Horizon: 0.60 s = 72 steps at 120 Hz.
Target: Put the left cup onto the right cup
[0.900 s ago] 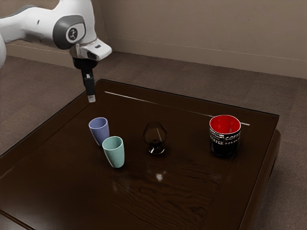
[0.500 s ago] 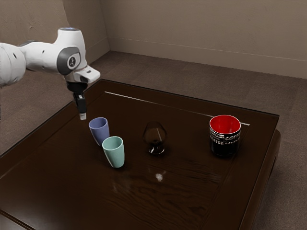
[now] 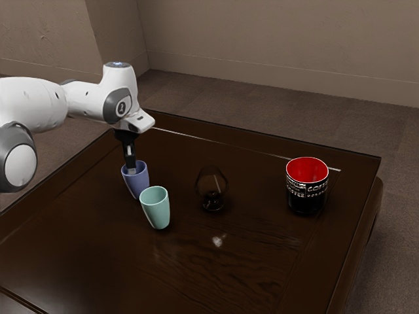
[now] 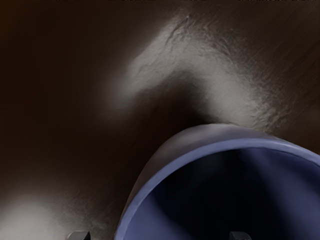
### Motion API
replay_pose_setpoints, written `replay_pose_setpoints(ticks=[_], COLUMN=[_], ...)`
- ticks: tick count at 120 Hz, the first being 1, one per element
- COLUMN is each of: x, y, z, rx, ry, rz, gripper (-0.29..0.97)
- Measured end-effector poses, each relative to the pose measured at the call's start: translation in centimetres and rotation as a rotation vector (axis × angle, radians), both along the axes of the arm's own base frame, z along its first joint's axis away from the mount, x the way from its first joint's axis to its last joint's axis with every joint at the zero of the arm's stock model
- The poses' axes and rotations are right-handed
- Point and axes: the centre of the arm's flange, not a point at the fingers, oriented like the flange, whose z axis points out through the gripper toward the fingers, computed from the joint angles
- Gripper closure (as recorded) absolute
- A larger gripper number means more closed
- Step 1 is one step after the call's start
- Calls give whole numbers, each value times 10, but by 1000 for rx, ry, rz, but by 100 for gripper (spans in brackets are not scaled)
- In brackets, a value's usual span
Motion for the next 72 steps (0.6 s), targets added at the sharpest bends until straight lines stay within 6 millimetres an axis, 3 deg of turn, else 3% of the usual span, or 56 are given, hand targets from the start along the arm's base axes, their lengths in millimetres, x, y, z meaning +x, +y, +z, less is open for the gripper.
replay_pose_setpoints(ticks=[12, 26, 57, 72], x=[1, 0, -1, -2], y=[0, -1, 0, -1], z=[2, 1, 5, 22], rx=[-7, -18, -20, -19], ry=[-11, -15, -26, -46], rz=[-3, 3, 11, 12], gripper=[60, 69, 76, 77])
